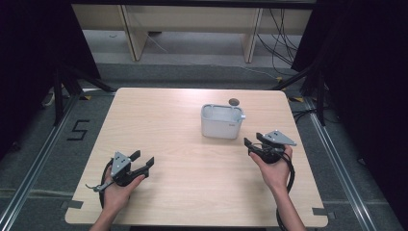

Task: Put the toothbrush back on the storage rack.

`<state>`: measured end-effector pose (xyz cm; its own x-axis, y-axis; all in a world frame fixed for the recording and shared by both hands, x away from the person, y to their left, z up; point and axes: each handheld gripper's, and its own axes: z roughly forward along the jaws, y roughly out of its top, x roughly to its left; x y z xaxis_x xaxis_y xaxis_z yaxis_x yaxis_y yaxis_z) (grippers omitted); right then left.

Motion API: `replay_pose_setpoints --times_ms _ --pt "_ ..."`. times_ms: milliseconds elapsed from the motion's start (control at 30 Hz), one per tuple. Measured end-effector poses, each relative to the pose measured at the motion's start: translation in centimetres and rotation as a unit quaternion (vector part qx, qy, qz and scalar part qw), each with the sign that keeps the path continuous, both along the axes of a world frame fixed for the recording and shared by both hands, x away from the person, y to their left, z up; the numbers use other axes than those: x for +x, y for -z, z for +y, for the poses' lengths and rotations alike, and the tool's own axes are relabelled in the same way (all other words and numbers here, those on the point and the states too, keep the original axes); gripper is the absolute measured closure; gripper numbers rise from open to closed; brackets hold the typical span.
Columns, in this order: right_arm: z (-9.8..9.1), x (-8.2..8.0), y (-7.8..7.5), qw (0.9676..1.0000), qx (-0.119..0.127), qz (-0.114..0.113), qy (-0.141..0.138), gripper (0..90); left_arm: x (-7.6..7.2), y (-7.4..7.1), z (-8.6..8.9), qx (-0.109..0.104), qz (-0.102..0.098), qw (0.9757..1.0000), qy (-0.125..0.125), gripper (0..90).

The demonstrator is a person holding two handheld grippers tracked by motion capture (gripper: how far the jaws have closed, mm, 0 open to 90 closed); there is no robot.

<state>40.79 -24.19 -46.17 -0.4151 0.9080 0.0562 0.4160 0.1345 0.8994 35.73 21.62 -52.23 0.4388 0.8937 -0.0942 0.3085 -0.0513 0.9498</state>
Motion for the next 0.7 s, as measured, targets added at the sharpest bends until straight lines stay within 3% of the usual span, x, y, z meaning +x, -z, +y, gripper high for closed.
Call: replay_pose_setpoints --times_ms 67,167,333,400,533,567,667,700 --pt "-0.5 -0.1 0.1 0.9998 -0.016 -0.013 -0.008 44.1 0.0 0.0 0.0 -0.001 0.0 1.0 0.0 34.6" --pt "-0.5 -0.7 0.2 1.0 -0.006 -0.002 -0.005 43.9 0.0 0.0 -0.1 0.001 0.0 1.0 0.001 34.6" --pt "-1.0 -1.5 0.5 0.9999 -0.009 0.003 -0.011 43.7 0.0 0.0 0.0 0.0 0.0 1.0 0.0 34.6" --pt "-1.2 -1.7 0.8 0.9997 -0.02 -0.005 -0.011 43.5 0.0 0.0 0.0 0.0 0.0 1.0 0.0 34.6" --pt "-1.2 -2.6 1.3 0.9999 -0.001 0.015 -0.005 43.3 0.0 0.0 0.0 -0.001 0.0 1.0 0.0 34.6" --pt "-1.5 -2.6 1.4 0.9998 -0.016 0.007 -0.014 43.2 0.0 0.0 0.0 -0.001 0.0 1.0 0.0 34.6" --pt "-1.5 -3.3 1.9 0.9998 -0.003 0.017 -0.005 43.2 0.0 0.0 0.0 -0.002 0.0 1.0 0.0 34.6" --pt "-1.8 -3.3 2.1 0.9998 -0.014 0.01 -0.01 43.2 0.0 0.0 0.0 -0.001 0.0 1.0 0.0 34.6"
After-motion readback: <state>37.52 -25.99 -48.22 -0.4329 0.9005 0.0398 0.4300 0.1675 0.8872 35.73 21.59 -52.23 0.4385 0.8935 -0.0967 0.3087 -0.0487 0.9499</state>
